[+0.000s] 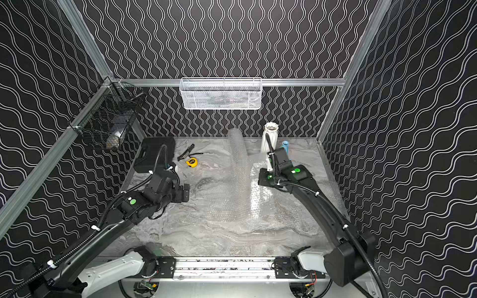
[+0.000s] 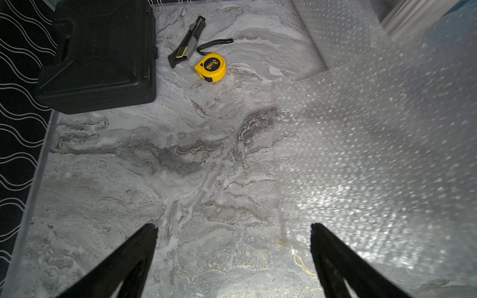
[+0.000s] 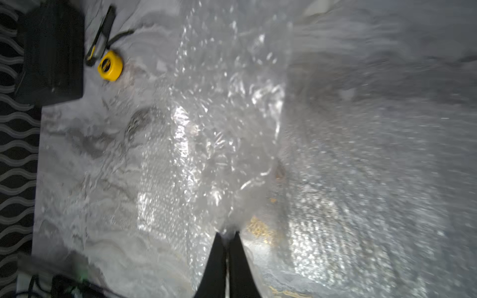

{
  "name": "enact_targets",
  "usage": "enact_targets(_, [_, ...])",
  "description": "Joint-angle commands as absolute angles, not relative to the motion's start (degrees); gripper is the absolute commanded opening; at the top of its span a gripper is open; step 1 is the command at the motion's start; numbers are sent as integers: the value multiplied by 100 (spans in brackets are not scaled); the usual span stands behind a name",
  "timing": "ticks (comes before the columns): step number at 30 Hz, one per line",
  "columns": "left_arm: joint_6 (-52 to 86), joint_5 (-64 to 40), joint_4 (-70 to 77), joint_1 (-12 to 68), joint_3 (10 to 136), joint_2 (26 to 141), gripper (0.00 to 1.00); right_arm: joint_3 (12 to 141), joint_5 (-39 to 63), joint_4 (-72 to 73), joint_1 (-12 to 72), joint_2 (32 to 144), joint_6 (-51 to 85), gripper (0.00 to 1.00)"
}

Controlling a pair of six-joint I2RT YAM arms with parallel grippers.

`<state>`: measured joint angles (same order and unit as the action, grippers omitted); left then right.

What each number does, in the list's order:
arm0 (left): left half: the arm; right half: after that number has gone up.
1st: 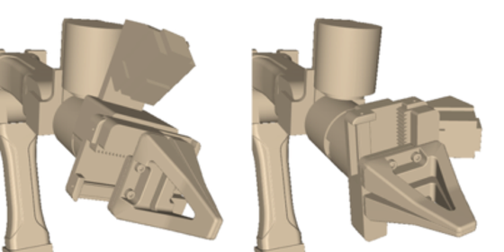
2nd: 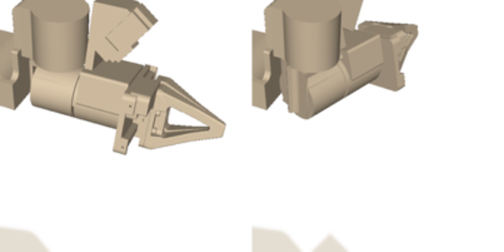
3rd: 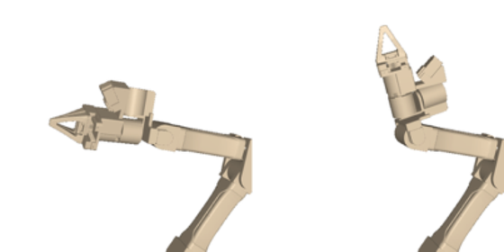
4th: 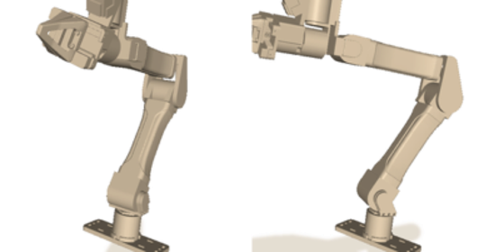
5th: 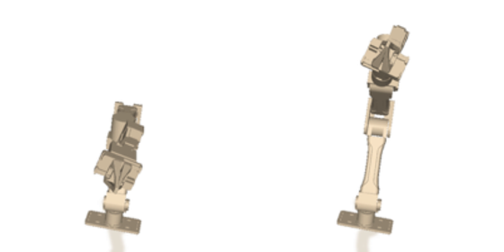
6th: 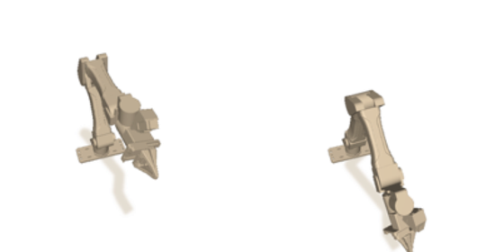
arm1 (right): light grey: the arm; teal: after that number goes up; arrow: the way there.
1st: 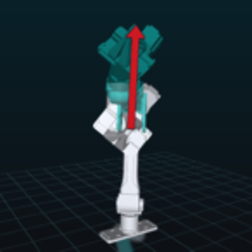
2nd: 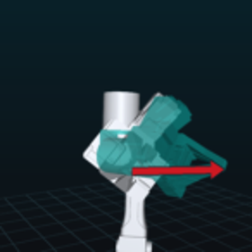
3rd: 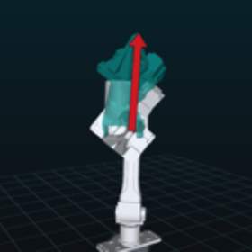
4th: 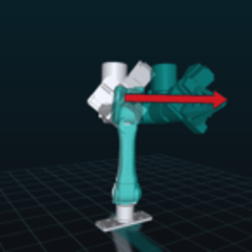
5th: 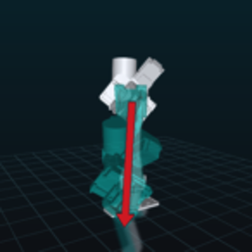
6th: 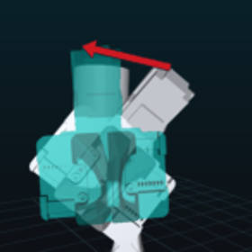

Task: Unwrap the vase from the bubble wrap
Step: Pick up the bubble wrap from the center of the board, then place the bubble wrap at the center of the board.

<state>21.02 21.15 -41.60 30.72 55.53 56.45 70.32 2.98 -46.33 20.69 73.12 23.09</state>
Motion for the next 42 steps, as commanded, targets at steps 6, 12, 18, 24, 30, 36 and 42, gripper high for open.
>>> enact_targets(6, [1833, 2104, -4095, 3063, 5345, 5546, 95, 7313, -194, -5181, 1231, 6698, 1852, 0])
enact_targets(12, [1793, 2171, -4095, 3059, 5298, 5520, 95, 7329, -895, -5366, 800, 6647, 1791, 0])
enact_targets(18, [1758, 2175, -4139, 3059, 5317, 5590, 95, 6871, -1656, -5063, 365, 6581, 2050, 0])
enact_targets(24, [1705, 2224, -4113, 3059, 5279, 5607, 95, 6257, -2296, -4669, -14, 6635, 2197, 0])
enact_targets(30, [1688, 2075, -4078, 3050, 5290, 5717, 95, 5868, -2951, -4239, -335, 6838, 2249, 0])
enact_targets(36, [1679, 2028, -4078, 3050, 5300, 5774, 95, 5901, -3397, -3931, -548, 7254, 2105, 0])
enact_targets(42, [1679, 2037, -4078, 3050, 5282, 5739, 95, 6081, -3514, -3812, -706, 7745, 1882, 0])
